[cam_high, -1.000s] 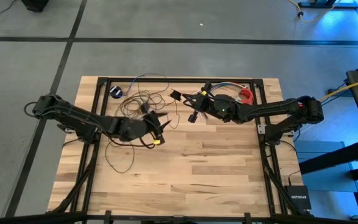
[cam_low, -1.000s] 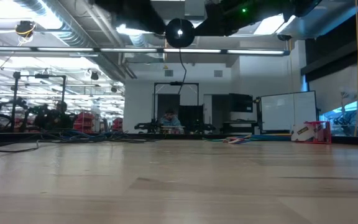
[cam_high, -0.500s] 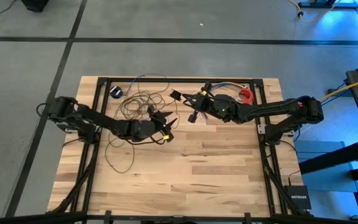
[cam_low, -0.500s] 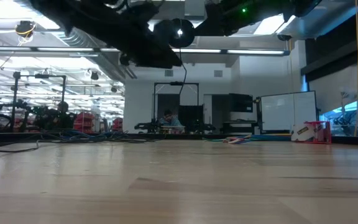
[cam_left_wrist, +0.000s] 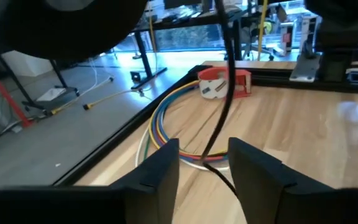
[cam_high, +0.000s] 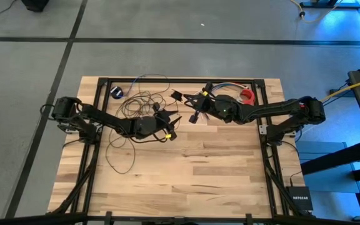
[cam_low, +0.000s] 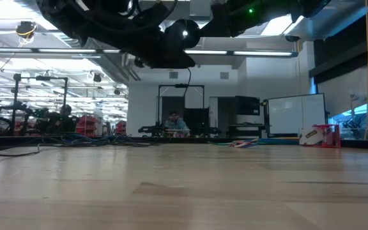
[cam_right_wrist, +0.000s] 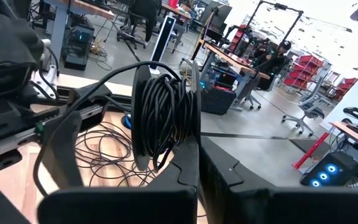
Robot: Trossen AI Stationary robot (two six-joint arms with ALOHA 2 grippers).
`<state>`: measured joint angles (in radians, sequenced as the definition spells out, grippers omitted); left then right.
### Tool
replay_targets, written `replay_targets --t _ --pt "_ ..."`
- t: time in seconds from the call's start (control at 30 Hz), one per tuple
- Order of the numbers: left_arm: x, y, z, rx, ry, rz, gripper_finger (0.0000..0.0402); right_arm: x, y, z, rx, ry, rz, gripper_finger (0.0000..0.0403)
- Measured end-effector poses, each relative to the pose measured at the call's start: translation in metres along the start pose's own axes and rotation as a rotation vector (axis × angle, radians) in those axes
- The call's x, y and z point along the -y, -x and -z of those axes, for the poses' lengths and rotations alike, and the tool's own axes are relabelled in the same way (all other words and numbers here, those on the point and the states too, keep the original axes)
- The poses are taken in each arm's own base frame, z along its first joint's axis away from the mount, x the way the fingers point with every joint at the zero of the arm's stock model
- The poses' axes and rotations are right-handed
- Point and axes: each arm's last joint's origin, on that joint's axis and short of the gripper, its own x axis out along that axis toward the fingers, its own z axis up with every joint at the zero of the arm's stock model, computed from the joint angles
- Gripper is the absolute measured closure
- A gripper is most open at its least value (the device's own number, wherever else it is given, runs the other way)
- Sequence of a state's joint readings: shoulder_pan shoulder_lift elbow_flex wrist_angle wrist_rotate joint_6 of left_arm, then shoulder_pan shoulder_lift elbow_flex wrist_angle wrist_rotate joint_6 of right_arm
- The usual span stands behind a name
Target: Coiling cords
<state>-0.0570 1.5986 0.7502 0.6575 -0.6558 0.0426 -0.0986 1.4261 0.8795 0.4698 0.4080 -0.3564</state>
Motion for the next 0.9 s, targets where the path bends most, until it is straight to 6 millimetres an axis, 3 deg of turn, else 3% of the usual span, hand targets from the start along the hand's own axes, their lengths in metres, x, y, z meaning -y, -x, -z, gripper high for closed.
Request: replay_targets --t 0.33,0.7,0.9 --pt "0.001 0.001 -0.001 0.01 -0.001 0.006 0.0393 0.0 0.0 0.0 0.0 0.011 0.001 0.0398" --pt "0.001 -0.002 -0.029 0.195 0.086 0.115 0.0396 0.0 0.0 -0.002 0.025 0.003 -0.017 0.0398" --pt "0.006 -0.003 -0.051 0.238 -0.006 0.147 0.0399 0.0 0.0 -0.001 0.01 0.006 -0.014 0.0398"
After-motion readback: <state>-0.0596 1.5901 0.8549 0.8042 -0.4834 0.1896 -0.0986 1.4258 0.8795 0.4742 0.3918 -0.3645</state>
